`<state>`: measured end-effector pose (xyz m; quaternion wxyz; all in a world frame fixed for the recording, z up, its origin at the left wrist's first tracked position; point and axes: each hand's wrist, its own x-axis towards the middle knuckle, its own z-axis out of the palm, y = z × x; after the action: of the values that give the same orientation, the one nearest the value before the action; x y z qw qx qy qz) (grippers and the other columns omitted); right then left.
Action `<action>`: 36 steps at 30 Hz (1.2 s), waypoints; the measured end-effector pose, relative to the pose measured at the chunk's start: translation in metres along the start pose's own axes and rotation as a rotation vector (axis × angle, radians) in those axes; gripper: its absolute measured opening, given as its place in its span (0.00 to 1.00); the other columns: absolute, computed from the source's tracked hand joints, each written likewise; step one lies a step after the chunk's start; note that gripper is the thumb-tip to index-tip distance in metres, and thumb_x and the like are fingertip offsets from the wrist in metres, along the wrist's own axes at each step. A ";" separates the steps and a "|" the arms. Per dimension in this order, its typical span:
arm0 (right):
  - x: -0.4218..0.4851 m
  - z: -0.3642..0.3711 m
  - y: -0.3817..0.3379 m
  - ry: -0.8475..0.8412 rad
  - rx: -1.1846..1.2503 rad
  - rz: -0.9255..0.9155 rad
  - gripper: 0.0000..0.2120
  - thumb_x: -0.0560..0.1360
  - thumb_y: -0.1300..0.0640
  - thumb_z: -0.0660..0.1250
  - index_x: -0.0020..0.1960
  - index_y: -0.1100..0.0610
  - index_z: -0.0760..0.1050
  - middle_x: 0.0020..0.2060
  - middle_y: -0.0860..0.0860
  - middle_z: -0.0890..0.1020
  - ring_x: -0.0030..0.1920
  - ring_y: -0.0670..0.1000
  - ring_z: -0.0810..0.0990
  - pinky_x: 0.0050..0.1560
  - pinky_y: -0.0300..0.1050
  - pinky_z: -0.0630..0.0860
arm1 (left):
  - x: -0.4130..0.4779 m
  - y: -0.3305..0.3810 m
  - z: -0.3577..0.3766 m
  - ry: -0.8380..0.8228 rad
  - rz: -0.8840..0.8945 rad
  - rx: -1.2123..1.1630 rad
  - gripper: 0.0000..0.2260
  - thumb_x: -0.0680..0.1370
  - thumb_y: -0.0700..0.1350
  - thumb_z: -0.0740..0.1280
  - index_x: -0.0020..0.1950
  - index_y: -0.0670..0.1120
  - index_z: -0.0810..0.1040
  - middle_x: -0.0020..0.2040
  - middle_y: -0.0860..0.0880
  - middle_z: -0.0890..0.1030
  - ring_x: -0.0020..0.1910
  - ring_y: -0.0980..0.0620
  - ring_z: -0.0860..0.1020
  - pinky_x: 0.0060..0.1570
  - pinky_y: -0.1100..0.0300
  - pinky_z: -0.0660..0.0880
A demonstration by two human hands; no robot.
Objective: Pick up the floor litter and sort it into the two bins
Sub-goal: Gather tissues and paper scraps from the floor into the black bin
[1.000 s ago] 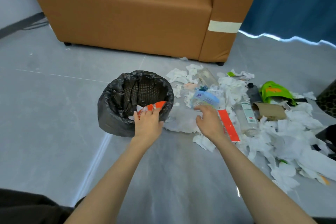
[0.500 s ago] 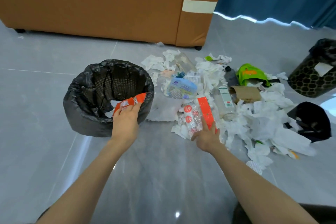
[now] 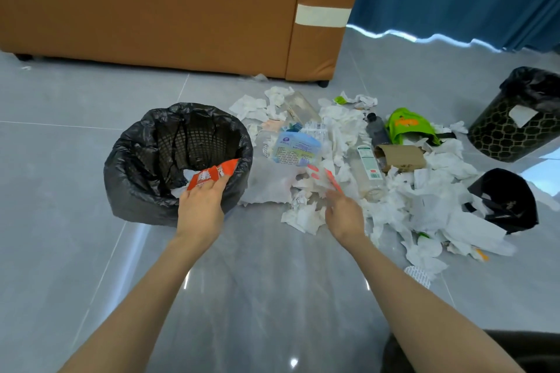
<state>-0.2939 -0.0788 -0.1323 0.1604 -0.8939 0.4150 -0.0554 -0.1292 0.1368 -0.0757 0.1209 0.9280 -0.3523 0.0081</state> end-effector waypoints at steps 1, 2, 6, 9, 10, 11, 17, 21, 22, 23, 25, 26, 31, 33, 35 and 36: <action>0.001 -0.009 -0.005 0.103 0.126 0.039 0.18 0.75 0.64 0.60 0.63 0.54 0.76 0.61 0.51 0.78 0.58 0.56 0.77 0.56 0.48 0.74 | -0.001 -0.001 -0.002 -0.017 0.000 0.024 0.29 0.76 0.34 0.60 0.76 0.50 0.58 0.65 0.45 0.74 0.63 0.43 0.72 0.63 0.53 0.64; 0.000 -0.020 -0.012 0.194 0.250 0.082 0.15 0.76 0.62 0.62 0.60 0.54 0.78 0.58 0.51 0.80 0.54 0.55 0.80 0.52 0.47 0.76 | -0.003 -0.002 -0.005 -0.028 -0.002 0.035 0.30 0.76 0.34 0.60 0.76 0.51 0.58 0.65 0.45 0.74 0.63 0.43 0.72 0.63 0.53 0.64; 0.004 -0.071 -0.041 0.418 0.562 0.187 0.05 0.72 0.57 0.70 0.45 0.49 0.82 0.46 0.47 0.85 0.39 0.47 0.82 0.43 0.45 0.79 | -0.009 -0.011 -0.012 -0.056 -0.021 0.075 0.31 0.76 0.34 0.59 0.76 0.53 0.56 0.65 0.46 0.75 0.62 0.43 0.73 0.60 0.53 0.66; 0.006 -0.101 -0.061 0.416 0.780 0.158 0.07 0.69 0.58 0.74 0.40 0.46 0.81 0.42 0.47 0.84 0.34 0.44 0.80 0.43 0.45 0.79 | -0.012 -0.017 -0.018 -0.159 -0.052 0.024 0.32 0.77 0.37 0.59 0.77 0.56 0.52 0.64 0.45 0.75 0.61 0.42 0.73 0.58 0.51 0.67; 0.004 -0.111 -0.067 0.407 0.833 0.133 0.07 0.68 0.59 0.75 0.39 0.47 0.81 0.41 0.46 0.84 0.37 0.44 0.81 0.45 0.45 0.79 | -0.012 -0.019 -0.020 -0.195 -0.056 -0.022 0.30 0.78 0.39 0.60 0.77 0.54 0.53 0.65 0.44 0.73 0.62 0.42 0.72 0.58 0.51 0.68; 0.002 -0.120 -0.075 0.392 0.880 0.106 0.07 0.68 0.60 0.75 0.39 0.48 0.82 0.40 0.45 0.84 0.41 0.44 0.81 0.48 0.45 0.79 | -0.012 -0.020 -0.025 -0.203 -0.057 -0.070 0.30 0.78 0.42 0.62 0.77 0.52 0.54 0.66 0.43 0.72 0.63 0.42 0.71 0.59 0.51 0.68; -0.019 -0.166 -0.121 0.211 1.160 -0.031 0.05 0.67 0.63 0.75 0.39 0.55 0.81 0.40 0.48 0.84 0.45 0.48 0.82 0.43 0.41 0.79 | -0.001 0.012 -0.074 -0.075 -0.156 -0.709 0.24 0.77 0.50 0.65 0.72 0.45 0.66 0.66 0.45 0.73 0.65 0.47 0.72 0.66 0.53 0.68; -0.033 -0.171 -0.149 -0.009 1.364 -0.083 0.09 0.69 0.65 0.73 0.37 0.55 0.76 0.39 0.50 0.84 0.40 0.47 0.82 0.40 0.40 0.79 | -0.004 0.031 -0.112 -0.215 -0.319 -1.379 0.22 0.79 0.54 0.60 0.72 0.47 0.66 0.68 0.47 0.71 0.64 0.48 0.72 0.60 0.56 0.72; -0.035 -0.168 -0.154 -0.067 1.377 -0.083 0.10 0.69 0.65 0.73 0.36 0.54 0.74 0.39 0.50 0.84 0.39 0.47 0.82 0.38 0.38 0.77 | -0.005 0.030 -0.118 -0.231 -0.353 -1.496 0.23 0.80 0.55 0.59 0.72 0.47 0.65 0.69 0.47 0.71 0.65 0.46 0.72 0.61 0.55 0.72; -0.037 -0.165 -0.159 -0.130 1.386 -0.081 0.11 0.70 0.65 0.72 0.36 0.54 0.73 0.40 0.51 0.83 0.39 0.46 0.81 0.36 0.36 0.76 | -0.006 0.027 -0.124 -0.245 -0.388 -1.611 0.24 0.79 0.56 0.59 0.72 0.47 0.65 0.69 0.45 0.70 0.66 0.45 0.71 0.61 0.54 0.72; -0.040 -0.157 -0.165 -0.258 1.413 -0.086 0.13 0.72 0.67 0.70 0.36 0.54 0.70 0.41 0.52 0.82 0.39 0.46 0.80 0.33 0.34 0.76 | -0.007 0.018 -0.130 -0.277 -0.455 -1.799 0.27 0.78 0.60 0.59 0.73 0.49 0.62 0.67 0.42 0.73 0.64 0.43 0.73 0.61 0.50 0.72; -0.041 -0.152 -0.168 -0.318 1.413 -0.099 0.14 0.72 0.67 0.69 0.36 0.54 0.68 0.42 0.52 0.82 0.39 0.45 0.80 0.33 0.34 0.76 | -0.007 0.010 -0.131 -0.290 -0.484 -1.867 0.29 0.77 0.62 0.59 0.74 0.50 0.61 0.64 0.41 0.74 0.63 0.42 0.74 0.60 0.48 0.73; -0.046 -0.131 -0.176 -0.464 1.113 -0.297 0.16 0.73 0.71 0.66 0.35 0.55 0.65 0.40 0.50 0.80 0.36 0.43 0.79 0.36 0.34 0.75 | -0.009 -0.019 -0.128 -0.327 -0.600 -1.965 0.33 0.72 0.66 0.63 0.68 0.44 0.68 0.60 0.38 0.77 0.59 0.39 0.77 0.57 0.42 0.74; -0.046 -0.125 -0.181 -0.445 1.016 -0.370 0.16 0.73 0.72 0.64 0.35 0.56 0.65 0.40 0.50 0.81 0.38 0.42 0.80 0.38 0.33 0.75 | -0.010 -0.029 -0.128 -0.297 -0.625 -1.967 0.27 0.72 0.61 0.67 0.61 0.42 0.72 0.57 0.38 0.79 0.56 0.40 0.79 0.56 0.44 0.75; -0.044 -0.119 -0.187 -0.412 0.976 -0.420 0.15 0.72 0.73 0.64 0.35 0.56 0.66 0.41 0.51 0.82 0.42 0.43 0.81 0.41 0.33 0.75 | -0.009 -0.039 -0.127 -0.236 -0.637 -1.981 0.16 0.75 0.51 0.66 0.56 0.41 0.74 0.53 0.40 0.80 0.53 0.43 0.80 0.52 0.49 0.77; -0.044 -0.117 -0.190 -0.388 0.957 -0.442 0.15 0.72 0.73 0.64 0.35 0.56 0.67 0.41 0.51 0.82 0.42 0.43 0.82 0.42 0.33 0.75 | -0.007 -0.044 -0.126 -0.205 -0.636 -1.961 0.12 0.76 0.47 0.65 0.56 0.41 0.73 0.53 0.40 0.80 0.51 0.44 0.80 0.49 0.52 0.77</action>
<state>-0.2119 0.0413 0.0427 0.6061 -0.7809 0.1093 -0.1043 -0.0971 0.2024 0.0367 0.7894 0.4685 0.0486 -0.3937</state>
